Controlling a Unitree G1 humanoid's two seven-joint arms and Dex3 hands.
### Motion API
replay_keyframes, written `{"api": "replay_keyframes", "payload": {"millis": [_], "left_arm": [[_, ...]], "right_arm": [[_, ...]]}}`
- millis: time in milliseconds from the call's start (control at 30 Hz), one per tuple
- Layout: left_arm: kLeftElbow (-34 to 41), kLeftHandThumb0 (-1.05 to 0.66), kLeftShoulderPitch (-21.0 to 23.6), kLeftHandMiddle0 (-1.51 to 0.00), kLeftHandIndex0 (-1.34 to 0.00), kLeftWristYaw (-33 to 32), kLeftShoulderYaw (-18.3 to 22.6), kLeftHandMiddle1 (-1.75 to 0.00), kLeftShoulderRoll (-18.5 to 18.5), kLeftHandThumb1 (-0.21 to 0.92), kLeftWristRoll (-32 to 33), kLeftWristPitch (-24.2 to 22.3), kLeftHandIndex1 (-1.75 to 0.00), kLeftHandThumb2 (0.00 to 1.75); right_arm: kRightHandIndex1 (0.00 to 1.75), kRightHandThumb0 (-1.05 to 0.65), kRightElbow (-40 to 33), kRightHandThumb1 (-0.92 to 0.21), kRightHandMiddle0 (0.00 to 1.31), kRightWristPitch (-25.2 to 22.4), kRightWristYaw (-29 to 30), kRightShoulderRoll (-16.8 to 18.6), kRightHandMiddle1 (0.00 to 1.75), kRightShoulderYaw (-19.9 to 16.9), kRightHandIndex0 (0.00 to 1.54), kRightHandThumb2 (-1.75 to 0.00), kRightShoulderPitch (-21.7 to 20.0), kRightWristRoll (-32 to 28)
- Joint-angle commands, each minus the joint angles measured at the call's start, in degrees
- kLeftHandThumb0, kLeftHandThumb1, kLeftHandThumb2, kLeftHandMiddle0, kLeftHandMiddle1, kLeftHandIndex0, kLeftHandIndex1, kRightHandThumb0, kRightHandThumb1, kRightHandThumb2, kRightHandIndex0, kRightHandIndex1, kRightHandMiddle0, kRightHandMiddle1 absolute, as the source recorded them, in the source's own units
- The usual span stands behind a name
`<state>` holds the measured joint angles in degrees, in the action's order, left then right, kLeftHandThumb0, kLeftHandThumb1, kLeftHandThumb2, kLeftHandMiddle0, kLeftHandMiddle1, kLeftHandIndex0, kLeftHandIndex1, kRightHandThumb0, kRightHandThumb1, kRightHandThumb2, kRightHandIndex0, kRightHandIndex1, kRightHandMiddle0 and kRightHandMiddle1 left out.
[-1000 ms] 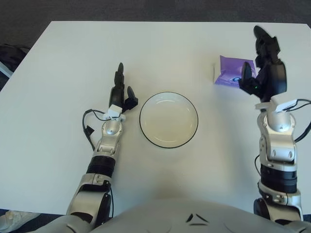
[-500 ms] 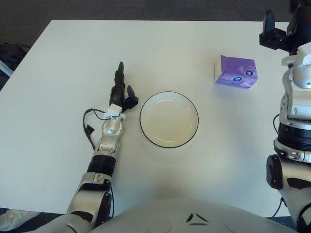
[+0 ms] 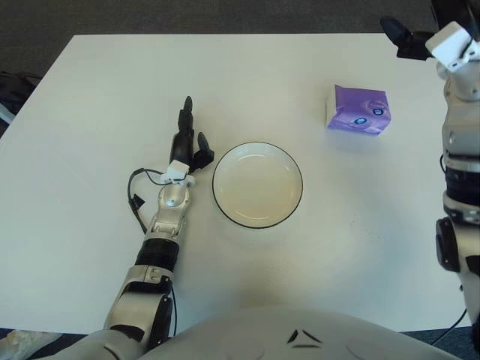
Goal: Put the tissue paper into the plate.
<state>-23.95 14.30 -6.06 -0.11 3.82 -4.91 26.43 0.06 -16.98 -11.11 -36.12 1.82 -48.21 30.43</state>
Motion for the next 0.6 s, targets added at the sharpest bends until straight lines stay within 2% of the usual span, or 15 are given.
{"api": "replay_keyframes", "payload": {"millis": [0,100,200,367,567], "left_arm": [[-4.8,-0.74,-5.7,-0.04,0.0,0.1,-0.5,0.0,-1.0,0.92,-0.5,-2.0,-0.1,1.07],[-4.5,-0.74,-5.7,-0.04,0.0,0.3,-0.5,-0.01,-1.0,0.92,-0.4,-2.4,-0.11,1.07],[-4.2,-0.74,-5.8,-0.04,0.0,0.3,-0.6,0.0,-1.1,0.92,-0.5,-2.5,-0.1,1.07],[-3.9,-0.74,-5.8,-0.04,0.0,0.3,-0.5,0.0,-1.2,0.92,-0.4,-2.6,-0.08,1.08],[-3.5,-0.76,-5.9,-0.04,0.0,0.3,-0.5,0.0,-1.2,0.92,-0.4,-2.7,-0.07,1.07]], "right_arm": [[0.0,-0.78,6.2,-0.92,0.0,3.7,-1.5,-3.2,0.28,4.4,0.1,-0.56,-3.0,4.0],[0.0,-0.85,10.0,-0.92,0.0,7.0,-2.4,-5.4,0.26,6.6,0.09,-0.48,-3.9,5.7],[0.0,-0.92,15.1,-0.92,0.0,13.0,-2.4,-7.0,0.21,8.0,0.07,-0.41,-3.6,5.8],[0.0,-1.03,21.2,-0.92,0.0,20.3,-3.5,-8.2,0.06,10.4,0.02,-0.31,-4.8,5.8],[0.0,-1.05,28.6,-0.92,0.0,28.2,-4.2,-8.1,0.01,13.0,0.0,-0.23,-5.6,5.2]]}}
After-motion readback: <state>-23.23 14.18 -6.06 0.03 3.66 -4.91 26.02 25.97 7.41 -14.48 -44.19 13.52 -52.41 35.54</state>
